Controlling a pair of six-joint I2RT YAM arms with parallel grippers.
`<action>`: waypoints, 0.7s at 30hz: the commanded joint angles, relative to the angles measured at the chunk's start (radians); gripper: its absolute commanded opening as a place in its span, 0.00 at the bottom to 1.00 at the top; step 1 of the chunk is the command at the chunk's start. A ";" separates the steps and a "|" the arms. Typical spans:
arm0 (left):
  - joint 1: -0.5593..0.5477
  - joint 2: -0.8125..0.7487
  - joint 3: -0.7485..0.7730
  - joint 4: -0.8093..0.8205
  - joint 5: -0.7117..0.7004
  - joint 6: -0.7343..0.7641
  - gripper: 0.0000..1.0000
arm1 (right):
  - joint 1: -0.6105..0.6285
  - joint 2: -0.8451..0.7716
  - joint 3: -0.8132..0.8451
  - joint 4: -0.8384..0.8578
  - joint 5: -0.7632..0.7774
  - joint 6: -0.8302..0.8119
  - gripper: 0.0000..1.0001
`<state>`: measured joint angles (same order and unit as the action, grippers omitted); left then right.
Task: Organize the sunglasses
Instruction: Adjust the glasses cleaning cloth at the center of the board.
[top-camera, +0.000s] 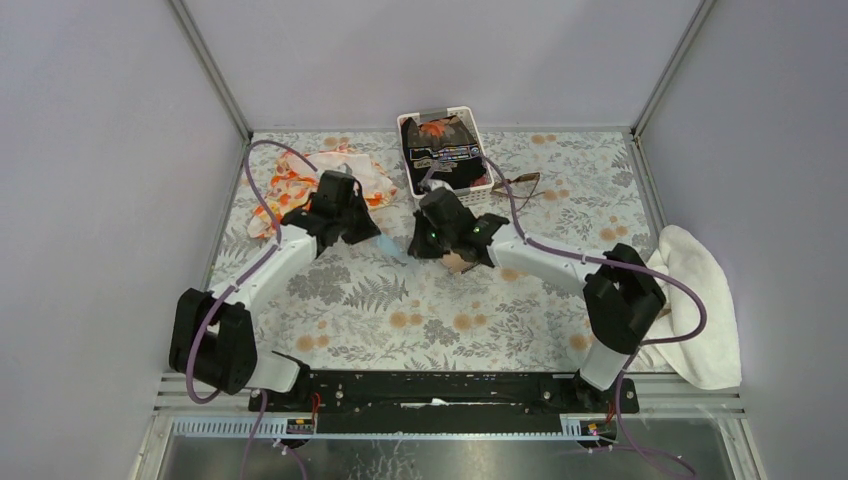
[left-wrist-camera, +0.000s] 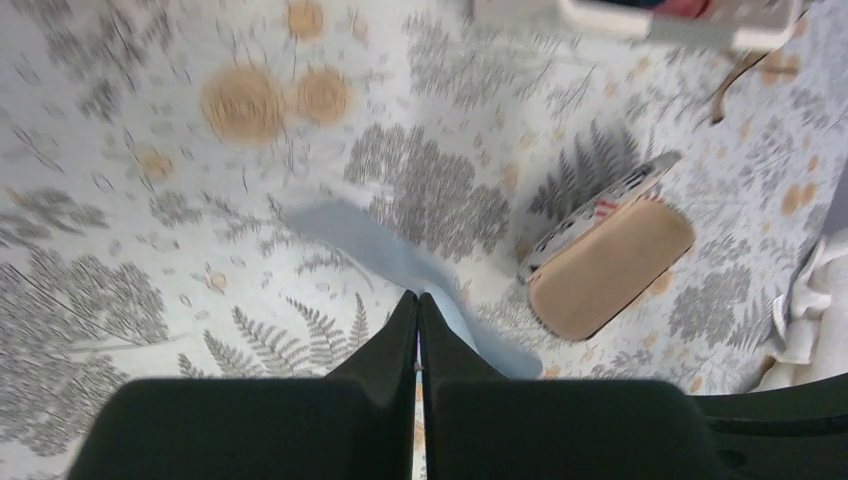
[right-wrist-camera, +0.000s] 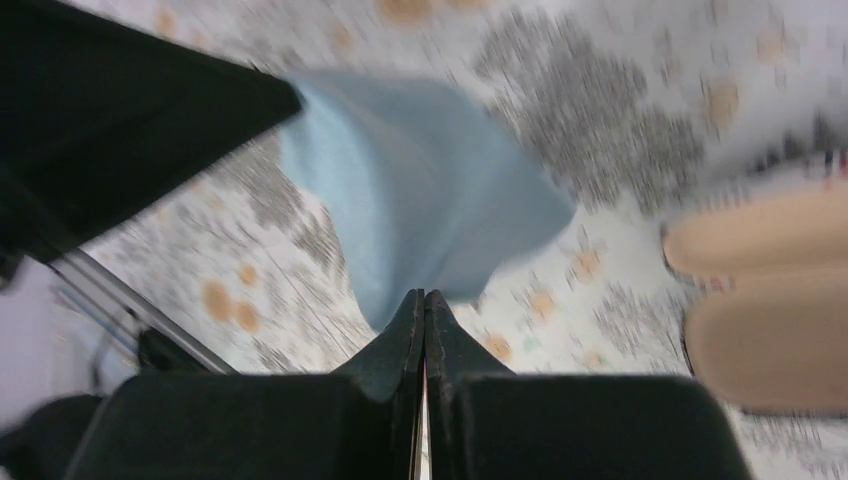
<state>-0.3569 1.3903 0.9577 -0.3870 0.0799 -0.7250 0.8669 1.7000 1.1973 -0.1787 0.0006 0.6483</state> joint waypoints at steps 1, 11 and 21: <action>0.055 0.011 0.181 -0.118 -0.018 0.112 0.00 | -0.039 0.069 0.234 -0.048 -0.034 -0.044 0.00; 0.099 -0.119 0.111 -0.180 -0.070 0.159 0.00 | -0.038 0.065 0.166 0.016 -0.120 -0.023 0.00; 0.098 -0.320 -0.331 -0.142 0.149 -0.047 0.43 | 0.033 0.063 -0.091 0.059 -0.223 0.028 0.12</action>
<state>-0.2672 1.1572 0.6994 -0.5110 0.1345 -0.6746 0.8642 1.7782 1.1332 -0.1307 -0.1551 0.6540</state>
